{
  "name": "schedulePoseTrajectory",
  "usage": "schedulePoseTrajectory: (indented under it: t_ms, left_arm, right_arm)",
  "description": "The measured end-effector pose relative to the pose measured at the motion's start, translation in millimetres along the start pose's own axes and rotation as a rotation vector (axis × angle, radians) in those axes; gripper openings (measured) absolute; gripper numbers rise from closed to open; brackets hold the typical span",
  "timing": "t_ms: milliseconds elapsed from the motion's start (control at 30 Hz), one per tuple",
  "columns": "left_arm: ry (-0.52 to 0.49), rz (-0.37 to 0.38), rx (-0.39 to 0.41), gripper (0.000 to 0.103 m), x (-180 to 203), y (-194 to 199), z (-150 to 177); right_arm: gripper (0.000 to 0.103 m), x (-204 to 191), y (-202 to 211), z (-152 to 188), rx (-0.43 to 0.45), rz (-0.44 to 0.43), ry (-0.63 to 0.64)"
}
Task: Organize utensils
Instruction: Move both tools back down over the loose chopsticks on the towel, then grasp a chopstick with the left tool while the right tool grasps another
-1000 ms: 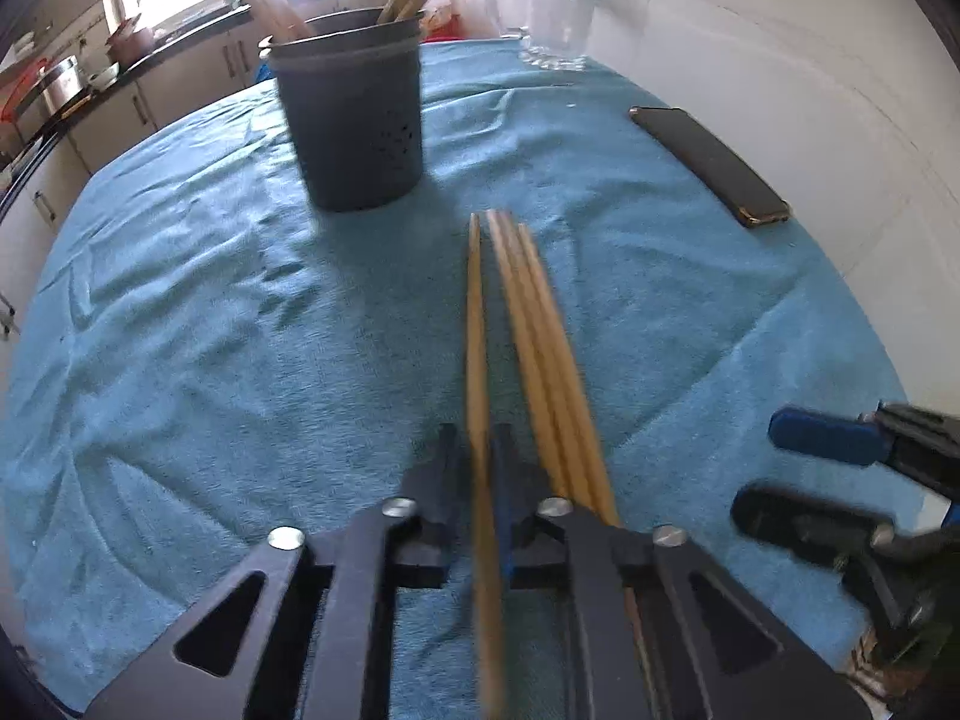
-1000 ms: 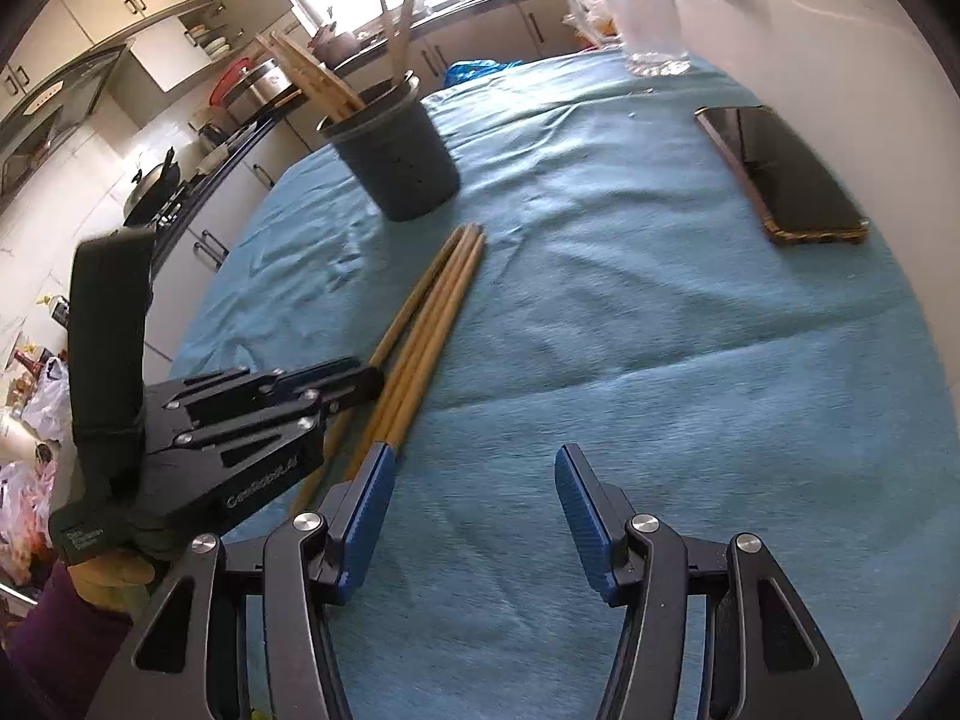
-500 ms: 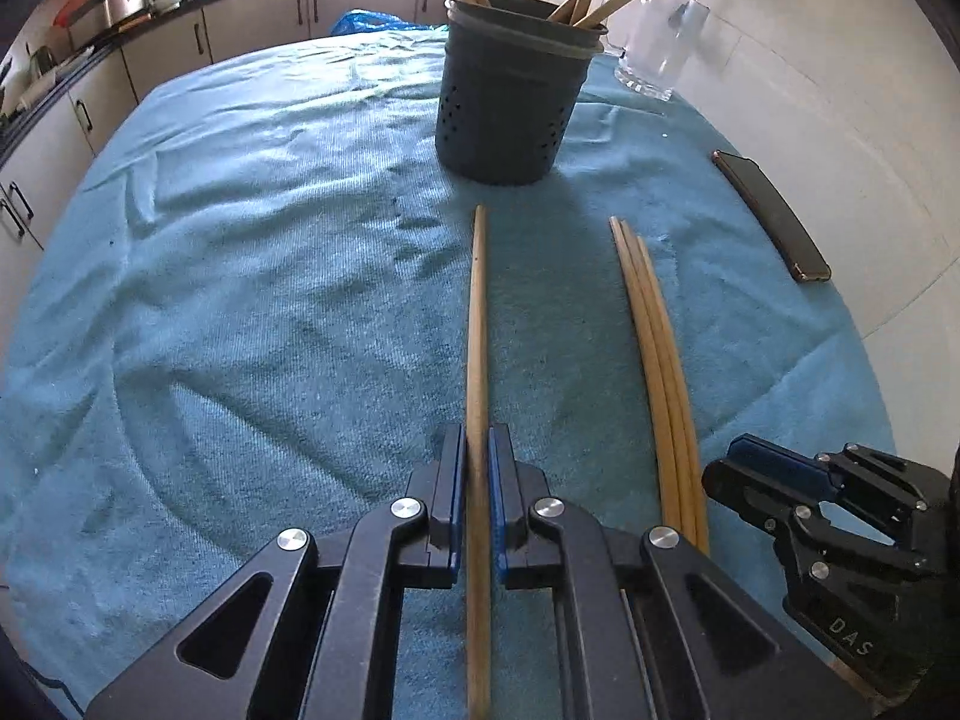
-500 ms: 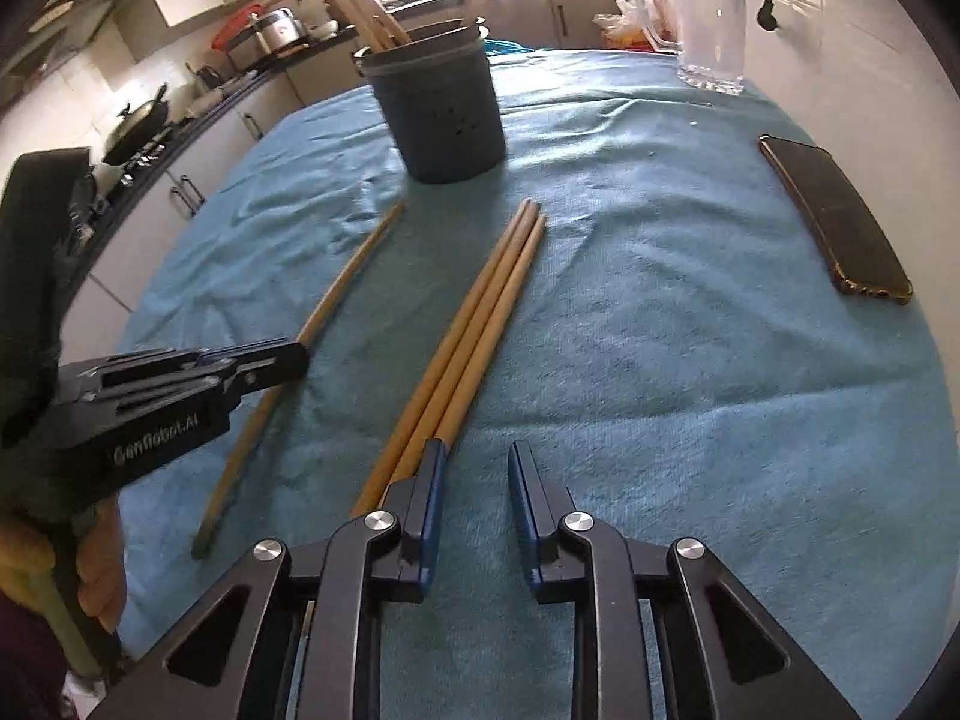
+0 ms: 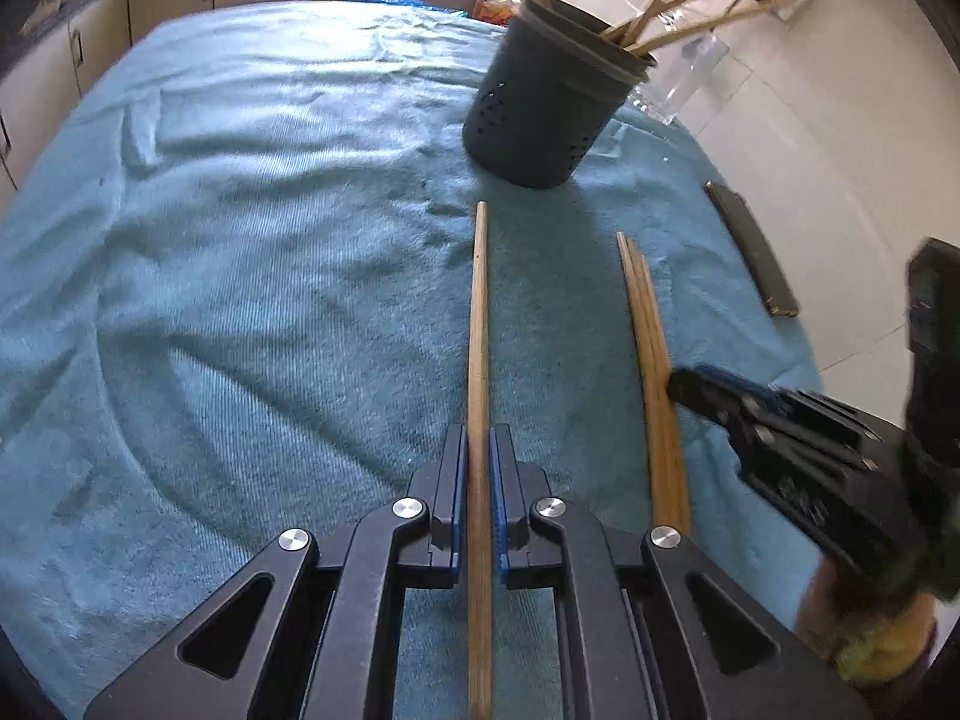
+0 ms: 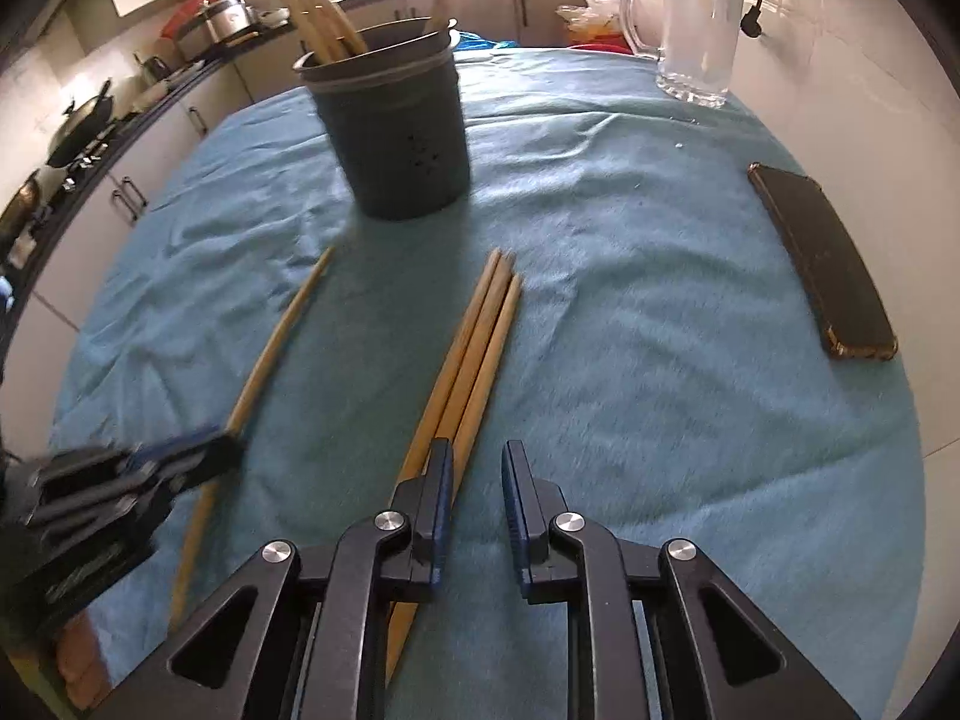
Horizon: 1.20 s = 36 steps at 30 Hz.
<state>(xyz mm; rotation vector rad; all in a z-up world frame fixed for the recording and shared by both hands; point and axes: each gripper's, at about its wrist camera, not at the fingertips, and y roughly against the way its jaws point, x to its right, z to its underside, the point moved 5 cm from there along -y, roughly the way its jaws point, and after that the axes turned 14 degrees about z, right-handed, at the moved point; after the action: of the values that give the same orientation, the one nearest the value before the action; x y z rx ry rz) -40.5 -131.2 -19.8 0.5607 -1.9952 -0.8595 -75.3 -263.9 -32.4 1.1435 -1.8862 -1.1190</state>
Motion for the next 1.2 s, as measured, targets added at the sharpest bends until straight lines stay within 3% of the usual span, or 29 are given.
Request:
schedulePoseTrajectory:
  t_ms: [200, 300, 400, 467, 500, 533, 667, 800, 967, 1200]
  left_arm:
    - [0.027, 0.067, -0.029, 0.008, -5, 0, -3]
    - [0.025, 0.086, -0.037, 0.008, -7, 0, -3]
    - [0.031, 0.101, -0.041, 0.009, -9, 0, -5]
    - [0.047, 0.103, -0.046, 0.009, -10, 0, -5]
    - [0.055, 0.104, -0.048, 0.009, -10, 0, -6]
    - [0.062, 0.103, -0.049, 0.009, -11, 0, -6]
    - [0.062, 0.092, -0.028, 0.009, -9, 0, -5]
    - [0.066, 0.069, -0.002, 0.009, -8, 1, -2]
    - [0.095, -0.019, 0.009, 0.009, -6, -5, -16]
    - [0.128, -0.147, -0.003, 0.009, -9, -23, -59]
  right_arm:
    - [0.018, -11, -11, -22, -0.02, 0.036, 0.013]
    - [0.019, -26, -8, -14, -0.01, 0.077, 0.07]
    - [0.019, -19, 3, 1, -0.045, 0.057, 0.09]
    - [0.024, 8, 4, 9, -0.055, 0.096, 0.035]
    - [0.033, 20, 5, 12, -0.061, 0.101, 0.002]
    - [0.038, 28, 7, 16, -0.074, 0.084, -0.029]
    - [0.04, 47, 16, 26, -0.095, -0.1, -0.14]
    - [0.04, 56, 18, 23, -0.056, -0.112, -0.134]
    - [0.04, 27, 37, -9, 0.052, -0.182, 0.003]
    - [0.04, 0, -11, -47, -0.028, -0.256, 0.052]
